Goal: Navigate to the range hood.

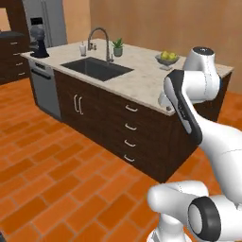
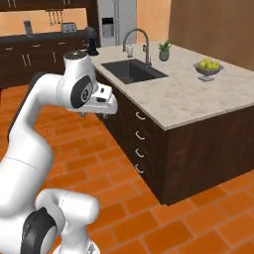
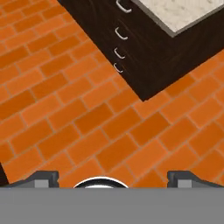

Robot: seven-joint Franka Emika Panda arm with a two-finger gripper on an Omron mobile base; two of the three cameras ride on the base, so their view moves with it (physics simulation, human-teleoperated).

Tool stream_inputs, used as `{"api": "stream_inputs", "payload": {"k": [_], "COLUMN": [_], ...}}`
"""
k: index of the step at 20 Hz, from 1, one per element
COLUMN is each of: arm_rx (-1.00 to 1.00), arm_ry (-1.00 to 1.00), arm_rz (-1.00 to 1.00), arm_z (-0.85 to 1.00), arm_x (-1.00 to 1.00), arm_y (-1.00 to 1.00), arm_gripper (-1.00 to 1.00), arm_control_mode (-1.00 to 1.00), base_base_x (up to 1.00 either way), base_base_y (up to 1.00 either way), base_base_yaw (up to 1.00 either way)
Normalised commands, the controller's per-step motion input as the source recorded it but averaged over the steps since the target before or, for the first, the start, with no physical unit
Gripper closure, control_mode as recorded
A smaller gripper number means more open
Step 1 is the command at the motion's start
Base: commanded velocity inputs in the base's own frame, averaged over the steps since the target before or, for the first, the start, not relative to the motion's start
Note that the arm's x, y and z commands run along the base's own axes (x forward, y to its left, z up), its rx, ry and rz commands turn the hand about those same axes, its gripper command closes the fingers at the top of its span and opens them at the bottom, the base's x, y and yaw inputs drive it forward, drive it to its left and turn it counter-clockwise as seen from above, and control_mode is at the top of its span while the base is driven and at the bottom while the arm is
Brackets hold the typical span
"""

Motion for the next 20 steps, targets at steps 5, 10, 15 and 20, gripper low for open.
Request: {"api": "stream_inputs", "payload": {"k": [5, 10, 15, 20], "arm_rx": [0.00, 0.00, 0.00, 0.00], "arm_ry": [0.00, 0.00, 0.00, 0.00], "arm_rz": [0.00, 0.00, 0.00, 0.00], "arm_z": [0.00, 0.00, 0.00, 0.00], "arm_x": [0.00, 0.00, 0.00, 0.00], "arm_y": [0.00, 0.00, 0.00, 0.00], "arm_gripper": [-1.00, -1.00, -1.00, -1.00], "arm_control_mode": [1.00, 1.00, 1.00, 1.00], "base_base_x": [0.93, 1.00, 1.00, 1.00], "base_base_y": [0.00, 0.07, 0.00, 0.00], "base_base_yaw": [0.62, 0.45, 0.23, 0.09]}}
